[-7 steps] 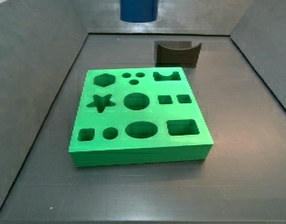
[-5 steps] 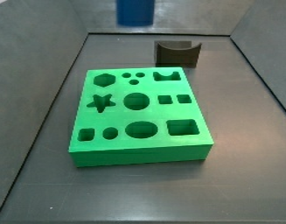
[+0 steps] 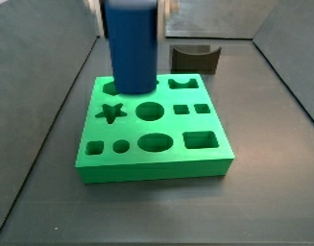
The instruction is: Insert the oval object.
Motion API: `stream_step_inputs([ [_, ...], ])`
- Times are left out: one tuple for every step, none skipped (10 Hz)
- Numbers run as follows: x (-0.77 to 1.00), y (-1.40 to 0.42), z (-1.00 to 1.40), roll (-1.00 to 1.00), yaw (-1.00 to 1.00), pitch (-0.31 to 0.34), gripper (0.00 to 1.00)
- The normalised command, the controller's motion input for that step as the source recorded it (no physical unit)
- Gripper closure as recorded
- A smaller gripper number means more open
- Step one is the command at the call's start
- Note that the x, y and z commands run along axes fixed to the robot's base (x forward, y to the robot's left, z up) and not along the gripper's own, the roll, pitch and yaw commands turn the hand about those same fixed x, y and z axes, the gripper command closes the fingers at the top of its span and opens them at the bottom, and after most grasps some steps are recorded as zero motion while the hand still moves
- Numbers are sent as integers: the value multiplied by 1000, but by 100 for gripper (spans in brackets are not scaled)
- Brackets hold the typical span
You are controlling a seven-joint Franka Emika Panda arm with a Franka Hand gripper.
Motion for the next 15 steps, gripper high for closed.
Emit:
stream_step_inputs([
  [683,-237,-723,249,3,50,100],
  [420,-229,-751,236,211,30,100],
  [177,-89,-740,206,306,0,100],
  [0,0,-697,111,257,0,100],
  [0,0,-629,26,229,-23,100],
  [0,0,-549,-41,0,-39,100],
  [-69,0,-506,-44,-69,-31,100],
  [0,0,-474,-97,-143,-46,100],
  [120,0,-414,-64,-183,0,100],
  [229,0,-397,-19,-146,0,100],
  [389,0,-440,0,-120,34,100],
  [509,0,-466,0,-129,53,100],
  [643,0,-477,0,-166,59,100],
  [729,-63,-474,-19,-317,40,100],
  [603,-51,-443,-4,-280,26,100],
])
